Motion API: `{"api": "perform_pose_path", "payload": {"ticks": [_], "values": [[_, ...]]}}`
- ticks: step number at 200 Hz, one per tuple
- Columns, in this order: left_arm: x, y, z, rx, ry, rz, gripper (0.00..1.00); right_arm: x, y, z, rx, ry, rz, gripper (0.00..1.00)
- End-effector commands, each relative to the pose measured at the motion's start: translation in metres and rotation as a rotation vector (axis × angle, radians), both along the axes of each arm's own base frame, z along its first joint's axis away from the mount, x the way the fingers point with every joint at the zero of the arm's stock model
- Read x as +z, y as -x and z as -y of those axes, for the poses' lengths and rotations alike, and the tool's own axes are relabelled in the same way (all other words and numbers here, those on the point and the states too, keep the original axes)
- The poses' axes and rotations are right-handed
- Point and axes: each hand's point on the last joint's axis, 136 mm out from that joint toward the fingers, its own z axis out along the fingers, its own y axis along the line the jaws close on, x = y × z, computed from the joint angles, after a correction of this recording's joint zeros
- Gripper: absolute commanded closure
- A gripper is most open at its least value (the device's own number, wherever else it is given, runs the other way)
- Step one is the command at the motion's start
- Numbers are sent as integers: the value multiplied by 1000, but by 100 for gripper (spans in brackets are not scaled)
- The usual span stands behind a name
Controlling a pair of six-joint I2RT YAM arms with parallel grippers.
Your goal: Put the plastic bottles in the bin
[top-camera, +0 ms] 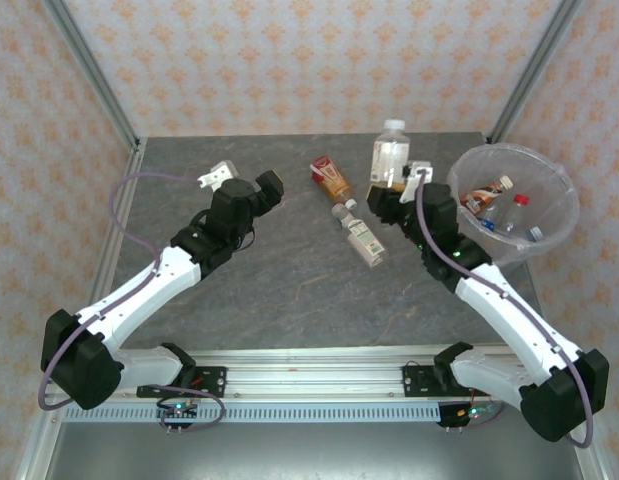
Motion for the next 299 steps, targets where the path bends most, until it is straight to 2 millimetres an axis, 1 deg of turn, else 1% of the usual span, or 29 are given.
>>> {"api": "perform_pose_path", "payload": {"ticks": [1, 37, 66, 78, 94, 111, 138, 174, 199, 221, 233, 262, 299], "values": [[-2, 2, -13, 57, -26, -5, 0, 40, 2, 36, -108, 22, 55, 100], [-8, -1, -10, 51, -35, -26, 0, 70, 4, 85, -251, 85, 91, 100], [-12, -4, -6, 36, -40, -41, 0, 90, 6, 119, -363, 87, 127, 100], [-12, -5, -3, 21, -41, -47, 0, 96, 8, 132, -406, 91, 130, 100], [-13, -6, 1, 3, -44, -55, 0, 104, 12, 154, -495, 107, 132, 100], [-15, -6, 1, 3, -47, -63, 0, 107, 18, 176, -579, 125, 135, 100], [-17, -6, 0, 6, -52, -73, 0, 100, 27, 202, -663, 155, 90, 96], [-14, -11, 3, 1, -62, -77, 0, 79, 40, 235, -796, 320, -35, 92], [-9, -18, 10, -21, -71, -75, 0, 62, 43, 240, -796, 391, -112, 87], [-8, -21, 14, -32, -66, -78, 0, 55, 52, 257, -883, 470, -166, 83], [-11, -22, 16, -38, -65, -85, 0, 52, 56, 262, -911, 498, -190, 81], [-14, -22, 16, -38, -73, -99, 0, 37, 62, 265, -909, 549, -271, 75], [-14, -21, 15, -35, -79, -103, 0, 21, 73, 277, -949, 662, -395, 68]]}}
